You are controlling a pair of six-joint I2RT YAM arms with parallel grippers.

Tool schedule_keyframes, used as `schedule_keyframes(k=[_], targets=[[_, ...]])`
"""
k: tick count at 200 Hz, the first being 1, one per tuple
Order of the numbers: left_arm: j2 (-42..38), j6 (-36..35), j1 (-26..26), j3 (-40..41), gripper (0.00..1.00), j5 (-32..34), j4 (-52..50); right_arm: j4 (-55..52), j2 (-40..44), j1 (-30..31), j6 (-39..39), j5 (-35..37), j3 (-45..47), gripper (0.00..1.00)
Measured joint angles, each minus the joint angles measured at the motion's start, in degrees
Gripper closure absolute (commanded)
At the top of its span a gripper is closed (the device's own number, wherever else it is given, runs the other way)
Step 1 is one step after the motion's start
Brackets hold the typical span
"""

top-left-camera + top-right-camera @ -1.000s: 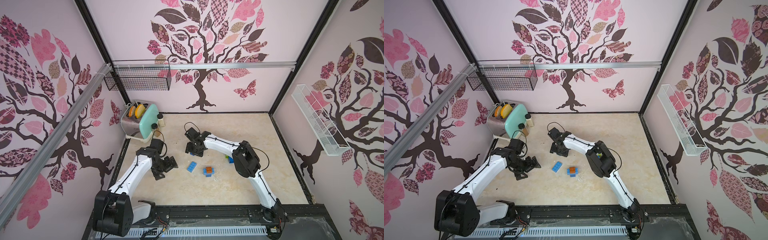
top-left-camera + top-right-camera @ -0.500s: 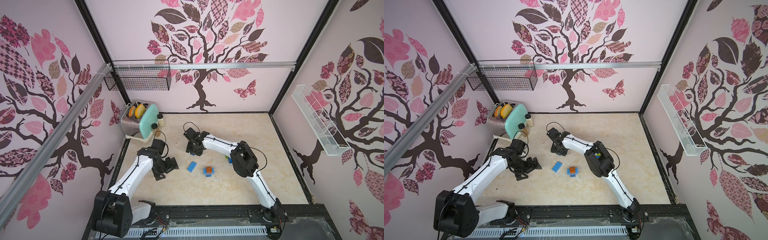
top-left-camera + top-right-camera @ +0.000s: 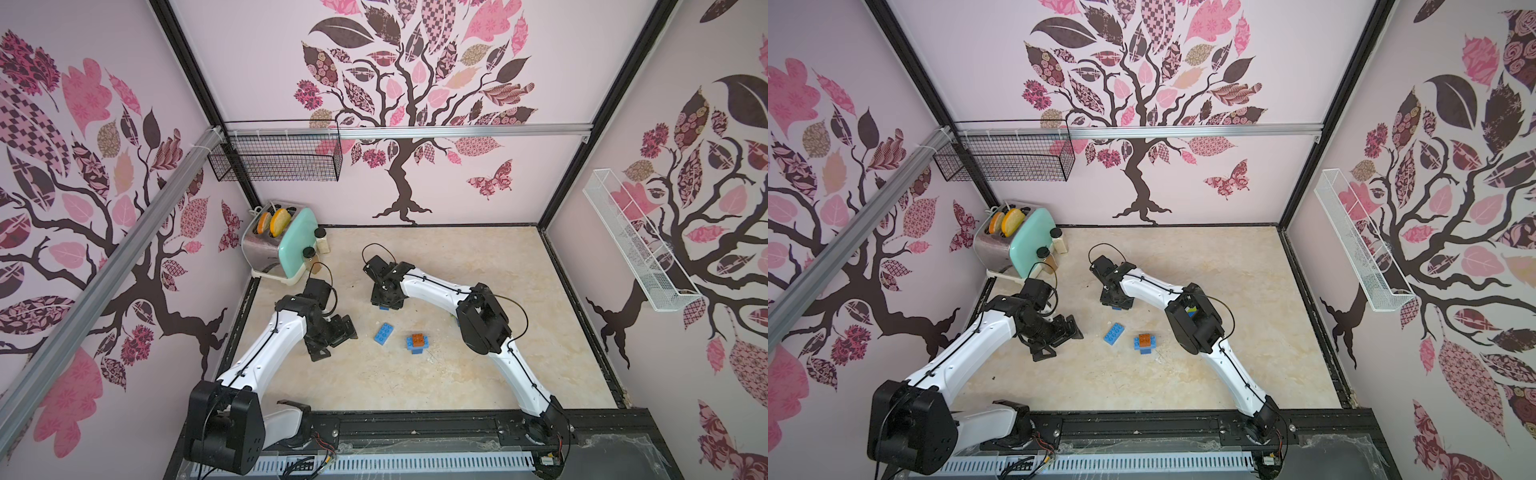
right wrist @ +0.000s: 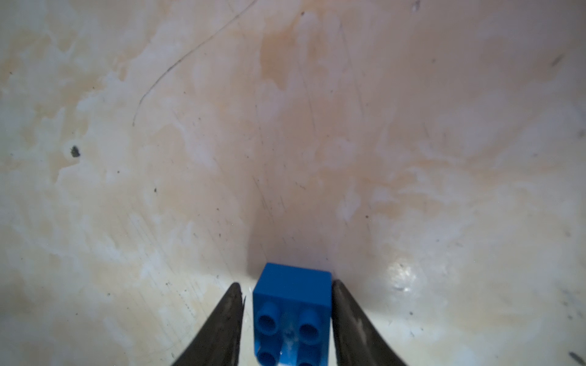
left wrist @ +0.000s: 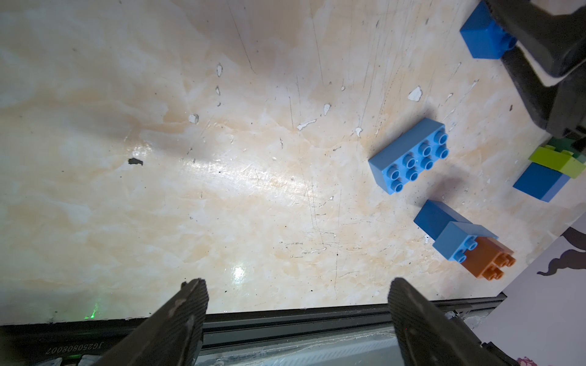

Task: Assemble the letter f with lego
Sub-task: Pick up the lego brick from the center of the board.

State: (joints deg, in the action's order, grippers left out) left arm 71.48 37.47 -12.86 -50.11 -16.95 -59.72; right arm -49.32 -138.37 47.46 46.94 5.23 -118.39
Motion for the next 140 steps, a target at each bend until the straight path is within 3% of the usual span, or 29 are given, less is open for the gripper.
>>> schedule_keyframes(k=[140], targets=[[1.8,-0.6,0.0,0.0,0.07,0.6,1.9,-6.0,1.2,0.8,-12.1,1.1,-2.4,0.63]])
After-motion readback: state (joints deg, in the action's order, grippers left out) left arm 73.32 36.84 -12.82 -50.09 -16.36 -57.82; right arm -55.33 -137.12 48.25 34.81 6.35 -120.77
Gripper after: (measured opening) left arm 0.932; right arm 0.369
